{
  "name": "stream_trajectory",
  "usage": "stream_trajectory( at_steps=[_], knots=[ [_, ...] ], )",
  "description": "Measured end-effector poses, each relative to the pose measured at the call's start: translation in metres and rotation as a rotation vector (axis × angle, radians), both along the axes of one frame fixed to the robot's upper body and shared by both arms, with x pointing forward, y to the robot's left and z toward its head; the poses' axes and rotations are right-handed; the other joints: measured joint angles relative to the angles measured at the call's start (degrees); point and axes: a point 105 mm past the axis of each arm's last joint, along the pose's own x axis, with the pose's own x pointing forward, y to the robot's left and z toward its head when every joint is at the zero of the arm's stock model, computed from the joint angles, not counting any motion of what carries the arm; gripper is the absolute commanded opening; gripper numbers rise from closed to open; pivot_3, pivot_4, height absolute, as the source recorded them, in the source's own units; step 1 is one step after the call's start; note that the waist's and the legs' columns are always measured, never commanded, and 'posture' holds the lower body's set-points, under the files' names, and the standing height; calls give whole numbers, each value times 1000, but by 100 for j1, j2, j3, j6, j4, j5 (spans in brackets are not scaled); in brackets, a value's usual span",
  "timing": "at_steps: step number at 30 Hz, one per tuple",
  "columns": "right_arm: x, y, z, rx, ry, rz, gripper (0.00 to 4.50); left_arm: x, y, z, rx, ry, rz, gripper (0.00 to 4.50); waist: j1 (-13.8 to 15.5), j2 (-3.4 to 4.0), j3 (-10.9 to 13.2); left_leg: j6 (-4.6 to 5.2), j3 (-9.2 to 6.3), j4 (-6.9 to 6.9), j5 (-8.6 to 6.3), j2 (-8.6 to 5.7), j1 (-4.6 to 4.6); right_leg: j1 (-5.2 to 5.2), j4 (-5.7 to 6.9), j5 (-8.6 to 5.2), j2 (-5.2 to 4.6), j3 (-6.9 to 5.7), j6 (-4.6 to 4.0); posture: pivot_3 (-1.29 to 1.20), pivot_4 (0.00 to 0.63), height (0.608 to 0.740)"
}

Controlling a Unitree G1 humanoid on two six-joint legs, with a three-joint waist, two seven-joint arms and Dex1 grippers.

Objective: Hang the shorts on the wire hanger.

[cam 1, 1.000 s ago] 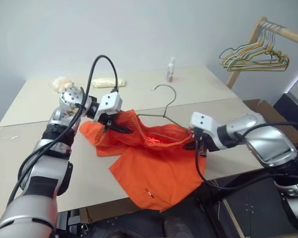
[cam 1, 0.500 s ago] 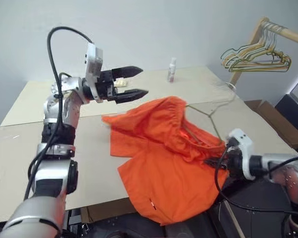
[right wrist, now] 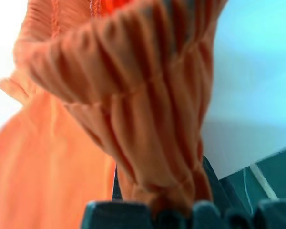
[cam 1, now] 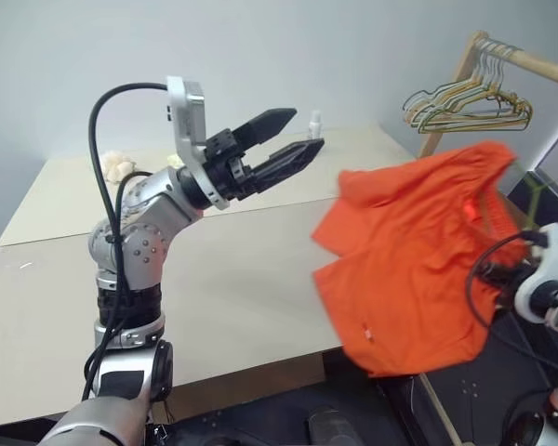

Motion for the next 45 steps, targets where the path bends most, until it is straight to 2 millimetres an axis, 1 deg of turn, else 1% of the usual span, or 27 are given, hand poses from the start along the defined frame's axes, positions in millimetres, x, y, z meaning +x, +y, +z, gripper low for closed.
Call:
stream_trajectory(
  at_steps=[2,4,6,10,15,19,20,23,26,28,30,31,32,33,35,36,37,39,40,41,43,45],
  knots=[
    [5,-15,5,53,-12,-94,0,0,1,0,-2,3,7,4479,-64,5,-3,-2,2,-1,1,1,3,3,-2,0,3,4,0,-344,1,740],
    [6,-35,12,111,-22,-213,0,0,2,0,5,3,10,4479,-96,14,-8,-2,7,-8,2,0,10,5,-9,-1,3,8,-1,-351,0,740],
    [4,-50,17,149,-21,-298,0,1,4,0,13,1,19,4479,-119,21,-9,-5,4,-18,5,2,20,21,-48,-1,8,6,-2,-361,0,740],
    [0,-74,33,233,-42,-423,0,1,2,-4,20,9,13,4479,-200,29,-6,-2,2,-28,2,2,64,83,-80,-2,9,3,0,-376,0,740],
    [-10,-98,56,297,-67,-555,0,3,-6,-9,25,25,-5,4479,-266,33,-8,-3,3,-34,2,10,70,89,-86,-3,20,7,-1,-389,0,740],
    [-16,-109,57,358,-20,-646,0,4,-8,-10,27,27,-9,4479,-345,36,-6,-3,5,-38,2,12,69,89,-88,-4,22,9,-2,-385,0,740],
    [-18,-111,55,364,-3,-666,0,5,-8,-11,28,29,-8,4479,-357,36,-6,-3,6,-38,2,13,70,89,-89,-4,22,11,-3,-385,0,740],
    [-21,-111,41,371,66,-716,0,6,-6,-12,35,29,3,4479,-375,36,-7,-3,8,-38,2,15,72,89,-88,-4,26,15,-3,-378,0,740],
    [-17,-104,26,380,115,-723,865,6,-6,-12,37,25,4,4500,-416,38,-7,-3,11,-39,2,19,75,90,-85,-4,31,19,-3,-370,0,740],
    [-16,-101,19,378,137,-735,1552,5,-7,-11,42,22,4,4500,-426,39,-7,-3,9,-39,3,20,76,90,-85,-4,33,18,-3,-364,0,740],
    [-17,-101,16,371,151,-751,2353,5,-6,-10,48,14,9,4500,-430,44,-4,-4,8,-39,3,19,74,90,-85,-4,31,18,-2,-358,0,740],
    [-19,-101,16,365,148,-760,2637,4,-6,-10,50,9,12,4500,-419,45,-3,-4,8,-39,3,19,74,90,-86,-4,30,18,-2,-354,0,740],
    [-21,-103,18,350,146,-772,3062,3,-6,-9,51,5,13,4500,-405,45,-3,-4,8,-39,3,19,74,90,-86,-4,30,17,-2,-350,0,740],
    [-24,-105,20,326,146,-789,3336,3,-6,-9,52,4,14,4500,-390,46,-3,-4,8,-39,3,19,75,90,-86,-4,30,17,-2,-350,0,740],
    [-31,-111,27,232,142,-832,4141,4,-4,-9,56,6,22,4500,-360,48,-3,-4,8,-39,3,19,76,90,-86,-4,31,18,-2,-350,0,740],
    [-33,-113,30,199,134,-846,4392,4,-4,-9,57,6,25,4500,-360,50,-3,-4,9,-38,3,19,77,90,-86,-4,30,19,-2,-350,0,740],
    [-36,-118,36,108,127,-878,4454,4,-4,-9,57,6,27,4500,-357,52,-4,-4,9,-39,3,19,77,91,-88,-4,31,19,-2,-341,0,740],
    [-43,-128,55,-139,95,-959,4454,4,-3,-8,60,6,35,4500,-357,54,-3,-4,9,-41,3,18,78,90,-87,-5,31,21,0,-340,0,740],
    [-46,-131,66,-298,70,-997,4454,4,-3,-8,61,7,39,4500,-360,54,-3,-5,9,-41,3,18,78,90,-88,-6,34,29,2,-340,0,740],
    [-45,-132,76,-401,42,-1014,4454,5,-2,-8,61,9,43,4500,-362,54,-2,-7,11,-40,4,17,78,90,-86,-6,35,37,3,-337,0,740],
    [-42,-127,98,-598,-51,-1032,4454,4,-2,-7,60,5,47,4500,-371,54,-3,-7,16,-43,4,17,88,91,-85,-7,40,55,5,-333,0,740],
    [-36,-116,119,-758,-179,-1031,4454,4,-1,-7,62,5,53,4500,-381,53,-2,-9,20,-51,5,19,102,94,-84,-8,45,64,6,-320,0,740]
  ],
)
